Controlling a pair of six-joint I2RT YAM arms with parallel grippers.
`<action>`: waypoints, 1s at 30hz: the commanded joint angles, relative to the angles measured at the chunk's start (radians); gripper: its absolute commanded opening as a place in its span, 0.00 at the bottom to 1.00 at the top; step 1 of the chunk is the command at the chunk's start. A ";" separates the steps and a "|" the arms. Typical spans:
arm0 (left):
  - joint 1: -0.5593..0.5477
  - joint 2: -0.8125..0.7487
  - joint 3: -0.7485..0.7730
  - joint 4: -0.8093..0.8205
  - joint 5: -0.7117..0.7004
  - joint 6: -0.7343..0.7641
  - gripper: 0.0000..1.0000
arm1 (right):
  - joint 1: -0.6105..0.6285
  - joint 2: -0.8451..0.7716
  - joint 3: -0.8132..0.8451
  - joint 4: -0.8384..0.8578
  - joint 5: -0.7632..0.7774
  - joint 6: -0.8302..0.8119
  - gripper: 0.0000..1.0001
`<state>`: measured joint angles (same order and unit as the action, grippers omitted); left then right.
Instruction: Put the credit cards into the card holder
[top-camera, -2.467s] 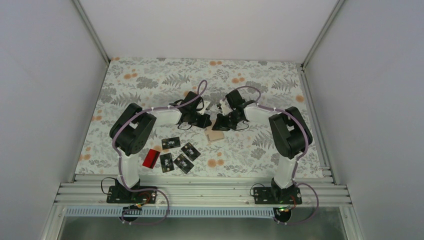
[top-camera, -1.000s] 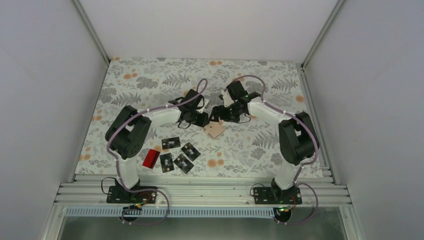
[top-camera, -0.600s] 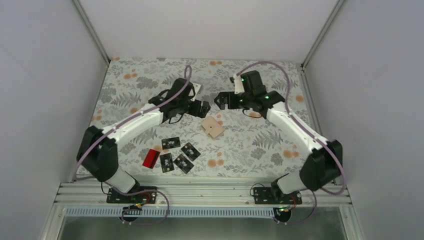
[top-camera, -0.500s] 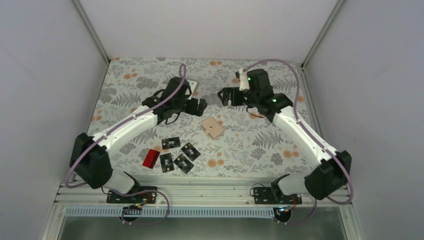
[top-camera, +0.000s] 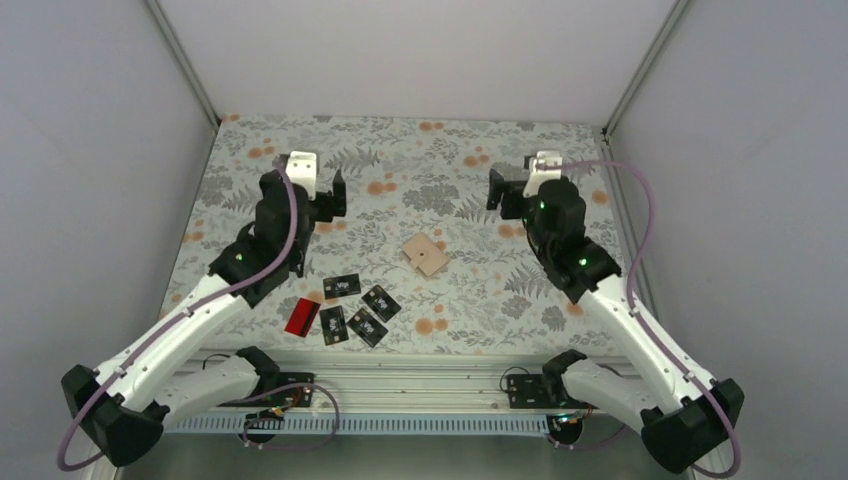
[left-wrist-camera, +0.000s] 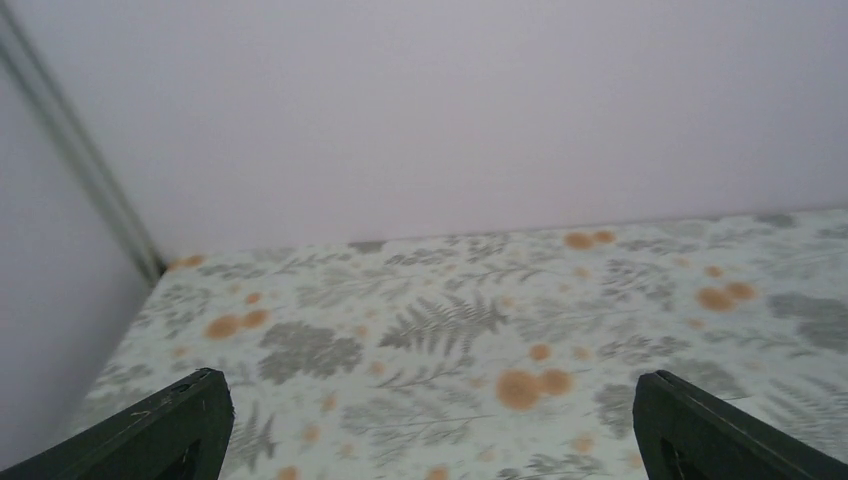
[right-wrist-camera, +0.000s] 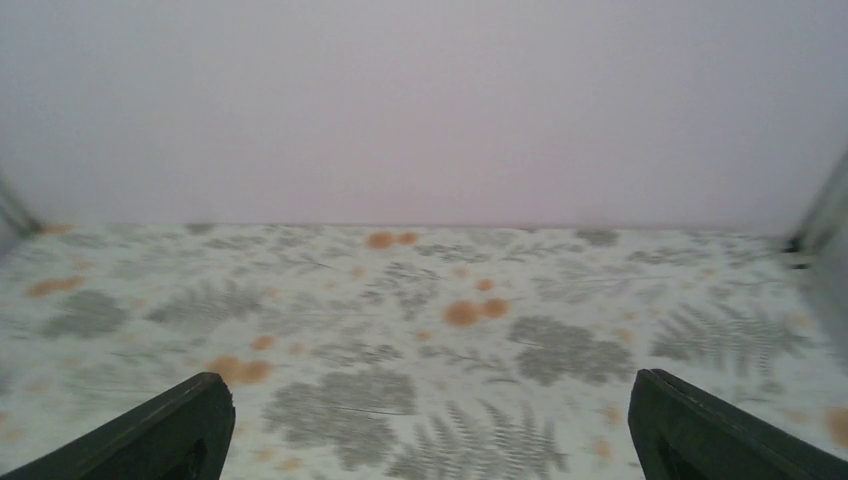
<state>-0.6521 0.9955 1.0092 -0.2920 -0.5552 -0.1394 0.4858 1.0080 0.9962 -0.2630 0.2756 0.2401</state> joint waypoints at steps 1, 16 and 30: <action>0.038 -0.051 -0.195 0.247 -0.106 0.138 1.00 | -0.033 -0.064 -0.241 0.296 0.196 -0.215 1.00; 0.333 0.031 -0.620 0.706 0.031 0.157 1.00 | -0.385 0.048 -0.726 0.845 0.025 -0.247 1.00; 0.452 0.360 -0.698 1.091 0.106 0.247 0.99 | -0.471 0.344 -0.695 1.211 -0.308 -0.274 1.00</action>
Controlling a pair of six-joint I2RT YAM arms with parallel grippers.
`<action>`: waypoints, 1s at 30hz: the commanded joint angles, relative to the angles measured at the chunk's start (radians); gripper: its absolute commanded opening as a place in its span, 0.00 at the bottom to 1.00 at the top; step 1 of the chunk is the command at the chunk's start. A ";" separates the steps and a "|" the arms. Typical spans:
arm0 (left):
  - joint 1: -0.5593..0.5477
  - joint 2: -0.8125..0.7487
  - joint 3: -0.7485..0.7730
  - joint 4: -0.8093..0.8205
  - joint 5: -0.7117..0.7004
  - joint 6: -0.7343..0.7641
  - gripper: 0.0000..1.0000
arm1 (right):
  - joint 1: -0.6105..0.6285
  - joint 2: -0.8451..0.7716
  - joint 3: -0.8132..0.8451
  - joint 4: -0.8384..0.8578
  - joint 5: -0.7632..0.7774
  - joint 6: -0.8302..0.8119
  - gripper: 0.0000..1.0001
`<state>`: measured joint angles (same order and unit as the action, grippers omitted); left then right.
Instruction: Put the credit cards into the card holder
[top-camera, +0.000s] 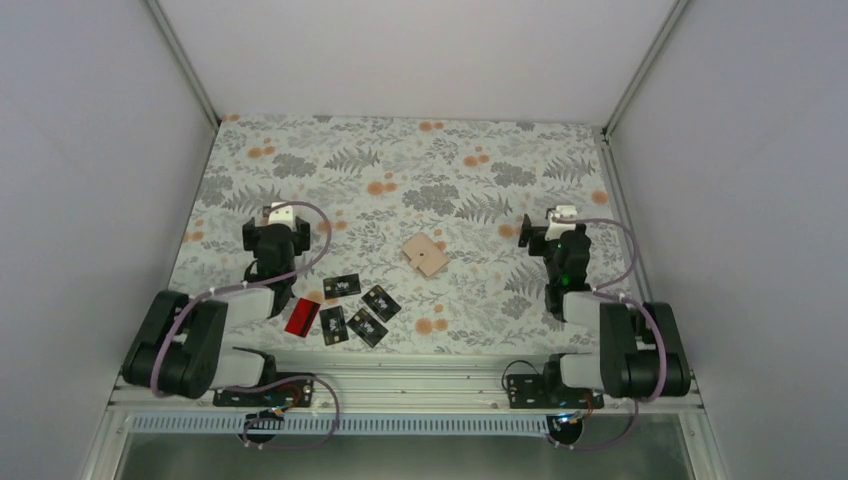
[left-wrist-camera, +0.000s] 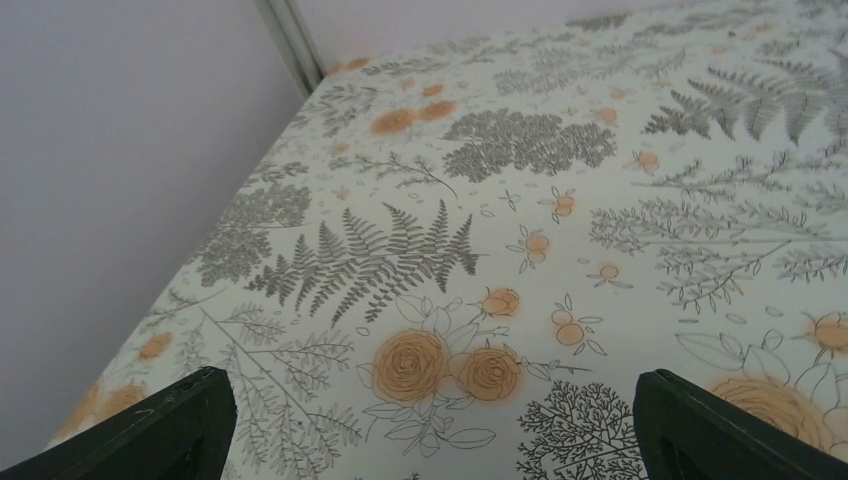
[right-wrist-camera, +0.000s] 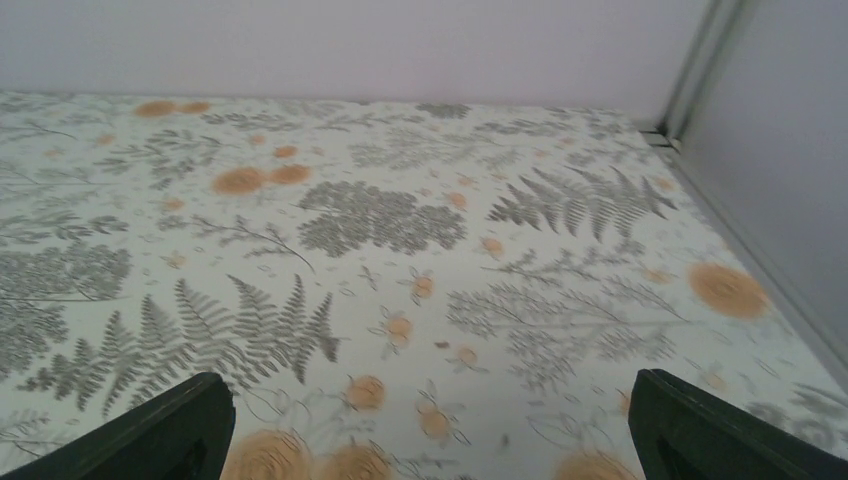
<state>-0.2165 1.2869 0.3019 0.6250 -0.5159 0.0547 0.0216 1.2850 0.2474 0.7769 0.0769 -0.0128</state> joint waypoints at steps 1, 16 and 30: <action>0.018 0.080 0.006 0.209 0.082 0.070 0.98 | -0.008 0.086 0.060 0.197 -0.116 -0.022 1.00; 0.182 0.240 0.045 0.413 0.375 0.055 1.00 | -0.055 0.238 0.065 0.337 -0.233 0.006 1.00; 0.224 0.266 -0.054 0.614 0.507 0.065 1.00 | -0.055 0.235 0.063 0.335 -0.247 0.000 1.00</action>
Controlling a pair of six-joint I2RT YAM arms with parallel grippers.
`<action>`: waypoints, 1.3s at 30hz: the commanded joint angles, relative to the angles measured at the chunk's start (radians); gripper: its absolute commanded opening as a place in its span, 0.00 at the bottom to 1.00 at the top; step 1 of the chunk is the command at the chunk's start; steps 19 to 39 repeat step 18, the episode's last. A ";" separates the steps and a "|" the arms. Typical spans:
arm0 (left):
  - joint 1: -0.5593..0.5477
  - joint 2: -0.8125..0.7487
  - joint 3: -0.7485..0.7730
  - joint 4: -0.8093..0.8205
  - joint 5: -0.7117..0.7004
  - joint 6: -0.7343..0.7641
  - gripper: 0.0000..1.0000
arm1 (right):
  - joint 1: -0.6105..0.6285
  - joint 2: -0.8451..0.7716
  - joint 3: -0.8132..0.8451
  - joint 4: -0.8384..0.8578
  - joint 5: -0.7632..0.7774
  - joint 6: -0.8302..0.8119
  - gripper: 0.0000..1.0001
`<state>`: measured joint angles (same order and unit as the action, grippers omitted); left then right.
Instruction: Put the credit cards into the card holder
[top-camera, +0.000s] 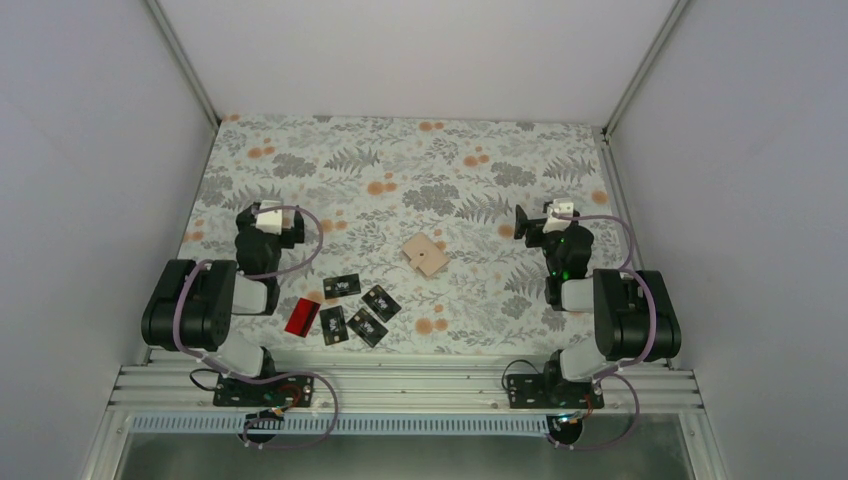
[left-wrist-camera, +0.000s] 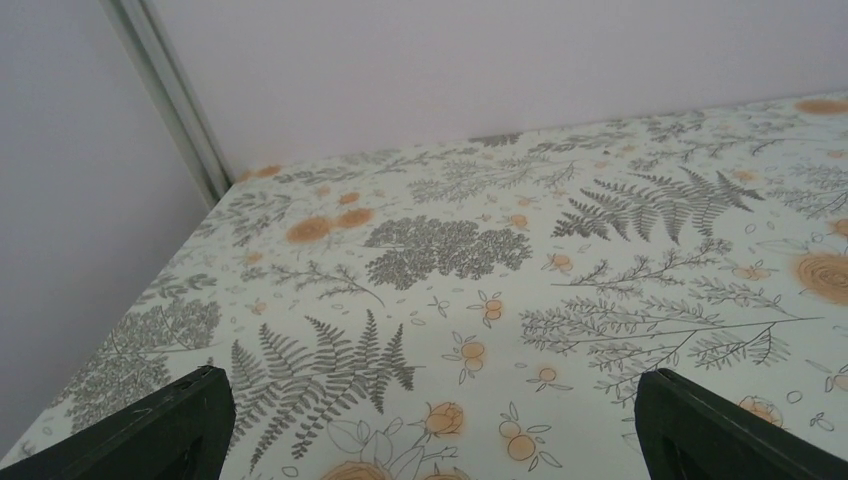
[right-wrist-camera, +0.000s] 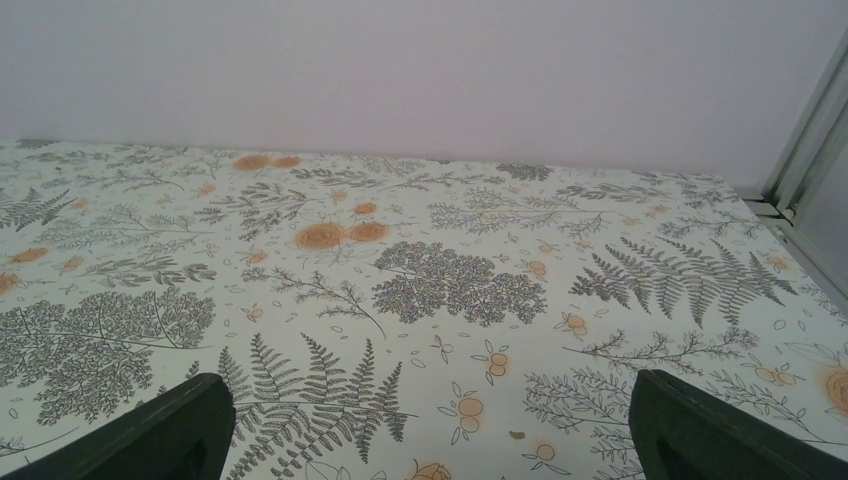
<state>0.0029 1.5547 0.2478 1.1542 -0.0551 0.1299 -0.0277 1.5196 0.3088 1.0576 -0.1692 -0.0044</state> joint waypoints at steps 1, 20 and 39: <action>0.004 0.000 -0.001 0.082 0.048 -0.012 1.00 | -0.006 -0.001 0.004 0.053 0.005 -0.007 1.00; 0.005 -0.003 0.002 0.075 0.049 -0.013 1.00 | -0.012 0.003 0.015 0.032 -0.006 -0.001 1.00; 0.005 -0.003 0.002 0.075 0.049 -0.013 1.00 | -0.012 0.003 0.015 0.032 -0.006 -0.001 1.00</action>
